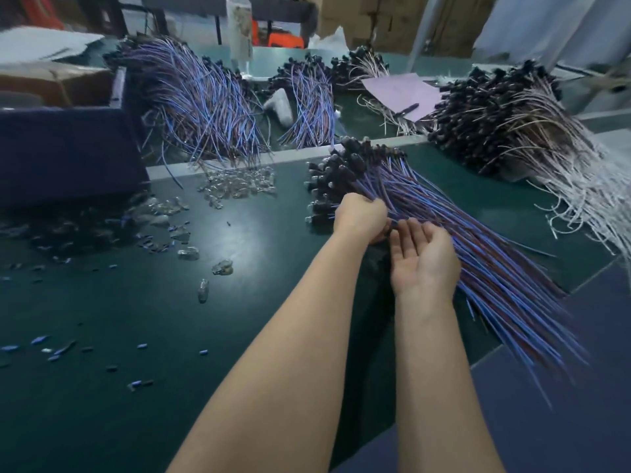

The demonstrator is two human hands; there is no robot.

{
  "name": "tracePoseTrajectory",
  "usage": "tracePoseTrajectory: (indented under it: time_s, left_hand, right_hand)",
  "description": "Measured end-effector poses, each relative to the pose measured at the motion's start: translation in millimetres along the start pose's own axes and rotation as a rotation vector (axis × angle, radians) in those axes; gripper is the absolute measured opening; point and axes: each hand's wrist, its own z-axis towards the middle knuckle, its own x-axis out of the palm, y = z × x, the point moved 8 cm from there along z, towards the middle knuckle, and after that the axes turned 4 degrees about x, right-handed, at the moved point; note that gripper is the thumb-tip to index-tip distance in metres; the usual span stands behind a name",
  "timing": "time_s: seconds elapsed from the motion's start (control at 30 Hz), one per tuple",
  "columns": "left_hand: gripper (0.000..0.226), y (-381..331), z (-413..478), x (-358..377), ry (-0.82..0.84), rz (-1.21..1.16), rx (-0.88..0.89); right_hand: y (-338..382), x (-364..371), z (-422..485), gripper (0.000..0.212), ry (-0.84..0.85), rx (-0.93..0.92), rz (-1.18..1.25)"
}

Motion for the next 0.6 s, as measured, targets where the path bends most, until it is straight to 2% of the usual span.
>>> tracePoseTrajectory:
  time_s: [0.1,0.2,0.27,0.37,0.5,0.6]
  left_hand:
    - [0.028,-17.8,-11.0,-26.8,-0.083,0.068,0.138]
    - [0.031,-42.1,-34.3,-68.2,-0.192,-0.042,0.268]
    - [0.028,-55.5,-55.7,-106.3,-0.289,-0.144,0.349]
    - [0.024,-62.9,-90.4,-174.8,-0.476,-0.259,0.431]
    - [0.019,-42.3,-142.7,-280.0,-0.833,-0.435,0.459]
    - [0.016,-17.2,-182.2,-346.7,-1.054,-0.556,0.444]
  right_hand:
    - [-4.6,12.9,-10.9,0.026,0.034,-0.045,-0.063]
    - [-21.8,45.7,-33.2,0.015,0.147,-0.033,-0.112]
    - [-41.2,73.0,-54.0,0.018,0.246,-0.002,-0.158]
    - [-78.5,110.3,-89.0,0.022,0.395,-0.002,-0.294]
    - [-146.1,154.2,-146.9,0.027,0.638,-0.013,-0.533]
    - [-208.4,174.1,-194.4,0.020,0.857,0.004,-0.750]
